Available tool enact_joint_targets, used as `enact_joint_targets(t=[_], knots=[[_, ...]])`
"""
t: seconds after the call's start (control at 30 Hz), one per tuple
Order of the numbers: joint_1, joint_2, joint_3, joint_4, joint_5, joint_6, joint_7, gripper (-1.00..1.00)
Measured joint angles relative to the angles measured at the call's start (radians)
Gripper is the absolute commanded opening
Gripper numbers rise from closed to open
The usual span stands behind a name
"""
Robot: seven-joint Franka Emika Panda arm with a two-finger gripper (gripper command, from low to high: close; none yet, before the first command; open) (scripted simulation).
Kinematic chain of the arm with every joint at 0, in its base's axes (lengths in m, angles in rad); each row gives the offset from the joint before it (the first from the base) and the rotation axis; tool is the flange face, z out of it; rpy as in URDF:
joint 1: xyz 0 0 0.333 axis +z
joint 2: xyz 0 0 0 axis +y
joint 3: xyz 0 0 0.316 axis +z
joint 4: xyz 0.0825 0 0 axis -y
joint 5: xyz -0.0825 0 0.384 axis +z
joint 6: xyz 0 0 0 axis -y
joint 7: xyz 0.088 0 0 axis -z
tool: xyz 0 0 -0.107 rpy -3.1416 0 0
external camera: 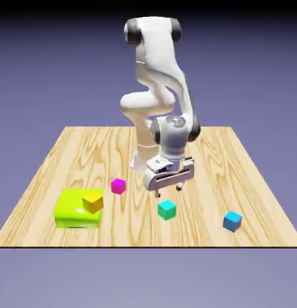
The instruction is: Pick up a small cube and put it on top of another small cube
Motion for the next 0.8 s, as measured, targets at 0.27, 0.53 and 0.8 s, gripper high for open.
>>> enact_joint_targets(t=[0.27, 0.53, 0.8], knots=[[-0.014, 0.207, 0.006, 0.005, 0.005, 0.201, 0.000, -1.00], [0.033, 0.020, 0.004, 0.047, -0.001, -0.025, -0.030, -1.00], [0.246, 0.143, 0.027, 0.337, -0.012, -0.175, -0.207, -1.00]])
